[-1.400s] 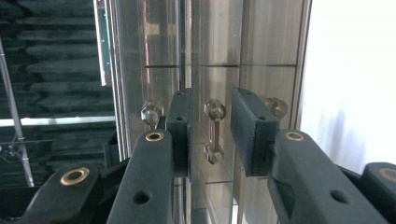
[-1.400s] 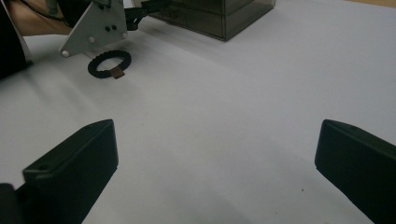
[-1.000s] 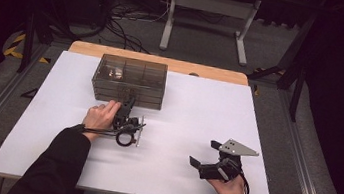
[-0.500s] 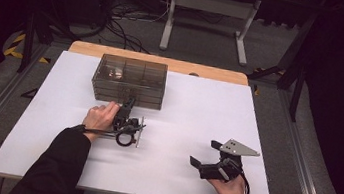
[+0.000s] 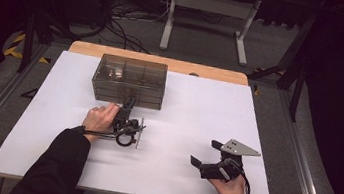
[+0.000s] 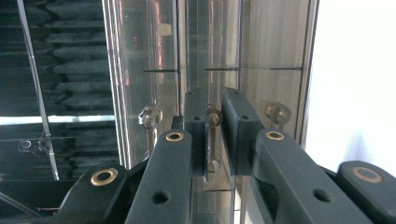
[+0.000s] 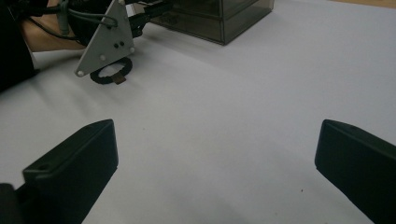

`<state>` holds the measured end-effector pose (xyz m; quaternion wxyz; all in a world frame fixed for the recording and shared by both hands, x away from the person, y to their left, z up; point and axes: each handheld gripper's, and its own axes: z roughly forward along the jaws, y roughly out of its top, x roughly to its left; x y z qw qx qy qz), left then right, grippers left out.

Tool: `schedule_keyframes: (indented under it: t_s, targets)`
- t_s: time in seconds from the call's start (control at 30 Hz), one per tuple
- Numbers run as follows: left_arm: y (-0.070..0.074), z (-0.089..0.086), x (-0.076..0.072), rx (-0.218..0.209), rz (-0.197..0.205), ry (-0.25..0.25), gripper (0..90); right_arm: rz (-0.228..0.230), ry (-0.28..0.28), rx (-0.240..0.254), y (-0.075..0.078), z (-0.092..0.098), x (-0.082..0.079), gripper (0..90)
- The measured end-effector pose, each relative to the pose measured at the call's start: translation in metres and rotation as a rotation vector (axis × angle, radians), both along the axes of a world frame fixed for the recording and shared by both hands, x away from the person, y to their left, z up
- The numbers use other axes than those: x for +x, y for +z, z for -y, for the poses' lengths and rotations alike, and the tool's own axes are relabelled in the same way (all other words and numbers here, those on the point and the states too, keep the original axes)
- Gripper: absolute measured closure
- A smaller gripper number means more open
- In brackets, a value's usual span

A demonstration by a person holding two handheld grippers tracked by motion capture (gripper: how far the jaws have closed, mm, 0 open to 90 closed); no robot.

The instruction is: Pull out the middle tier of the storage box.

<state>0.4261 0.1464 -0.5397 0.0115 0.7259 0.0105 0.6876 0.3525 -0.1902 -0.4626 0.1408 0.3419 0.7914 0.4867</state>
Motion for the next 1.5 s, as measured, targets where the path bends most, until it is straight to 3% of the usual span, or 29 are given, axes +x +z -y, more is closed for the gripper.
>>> schedule_keyframes:
  t_s: [0.2, 0.73, 0.77, 0.83, 0.9, 1.23, 1.43, 1.5]
  targets:
    - [-0.002, 0.0, -0.004, 0.008, 0.007, -0.005, 80.8, -0.006, -0.002, 0.028, 0.001, 0.001, 0.0, 0.0]
    - [-0.002, -0.002, -0.022, 0.024, 0.018, -0.026, 80.8, -0.003, -0.002, 0.028, 0.0, 0.0, 0.0, 0.0]
    - [-0.003, -0.003, -0.023, 0.011, 0.018, -0.028, 80.8, -0.002, -0.003, 0.028, 0.0, 0.001, 0.0, 0.0]
    - [-0.002, -0.003, -0.025, 0.033, 0.015, -0.026, 80.8, -0.003, -0.004, 0.028, 0.0, 0.001, 0.0, 0.0]
    - [-0.004, -0.003, -0.026, 0.018, 0.015, -0.032, 80.7, -0.003, -0.004, 0.028, 0.0, 0.001, 0.0, 0.0]
    - [-0.003, -0.003, -0.028, 0.032, 0.014, -0.038, 80.6, -0.006, -0.002, 0.015, 0.0, 0.001, 0.0, 0.0]
    - [0.0, -0.003, -0.028, 0.014, -0.011, -0.041, 79.6, -0.009, -0.003, 0.017, 0.0, 0.001, 0.0, 0.1]
    - [0.001, -0.004, -0.028, -0.004, -0.041, -0.05, 77.3, -0.008, -0.003, 0.017, 0.0, 0.0, 0.0, 0.0]
